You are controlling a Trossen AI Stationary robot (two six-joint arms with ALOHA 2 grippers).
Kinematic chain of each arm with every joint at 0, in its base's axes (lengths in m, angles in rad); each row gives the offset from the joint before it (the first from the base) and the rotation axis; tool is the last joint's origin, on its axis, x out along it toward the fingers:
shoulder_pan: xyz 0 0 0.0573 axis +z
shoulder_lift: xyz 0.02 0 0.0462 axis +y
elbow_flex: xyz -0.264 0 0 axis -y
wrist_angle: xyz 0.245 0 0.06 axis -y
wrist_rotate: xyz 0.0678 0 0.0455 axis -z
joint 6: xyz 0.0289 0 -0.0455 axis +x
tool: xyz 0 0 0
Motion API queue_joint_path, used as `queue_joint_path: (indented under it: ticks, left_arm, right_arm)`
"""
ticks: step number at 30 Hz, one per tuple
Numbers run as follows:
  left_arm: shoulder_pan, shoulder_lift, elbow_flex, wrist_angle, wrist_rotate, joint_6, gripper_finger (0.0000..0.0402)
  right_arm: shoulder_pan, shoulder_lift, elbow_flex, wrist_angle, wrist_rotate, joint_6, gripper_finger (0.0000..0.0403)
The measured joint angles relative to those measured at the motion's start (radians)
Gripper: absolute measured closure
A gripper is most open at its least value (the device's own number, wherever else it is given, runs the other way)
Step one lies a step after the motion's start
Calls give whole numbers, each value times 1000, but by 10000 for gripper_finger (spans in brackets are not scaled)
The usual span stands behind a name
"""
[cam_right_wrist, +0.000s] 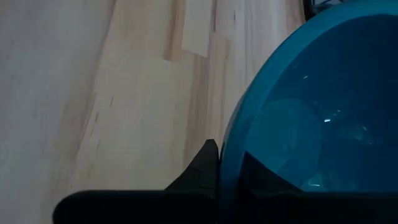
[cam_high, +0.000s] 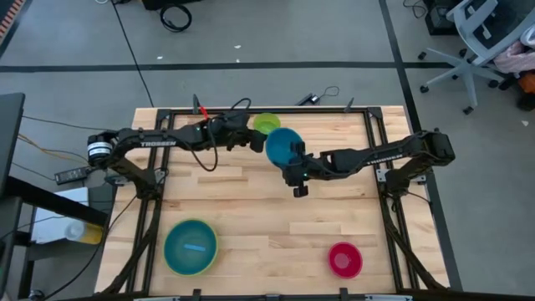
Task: Nest bowls inside each other
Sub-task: Stack the top blue bowl on top of the the light blue bowl
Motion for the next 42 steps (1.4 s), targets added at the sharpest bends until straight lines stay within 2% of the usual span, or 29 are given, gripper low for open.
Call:
queue_joint_path:
  ticks: [11,14,26,30,37,39,42]
  left_arm:
    - [8,-2,0,85,-34,-13,197]
    - [9,20,5,161,-64,48,200]
    - [24,131,4,159,-36,83,209]
    - [31,130,7,127,-31,119,253]
    - [35,130,8,109,-25,160,373]
    - [37,130,7,110,-28,168,389]
    - [38,132,5,106,-22,175,390]
  right_arm:
    - [-96,2,-20,-31,-39,98,387]
    - [-100,2,-23,-22,-41,66,387]
    - [-111,3,-25,31,-74,-43,383]
    - [-113,4,-25,35,-75,-52,380]
    - [-109,5,-25,37,-73,-56,379]
    - [-102,5,-24,51,-77,-65,375]
    - [-87,5,-23,55,-72,-63,367]
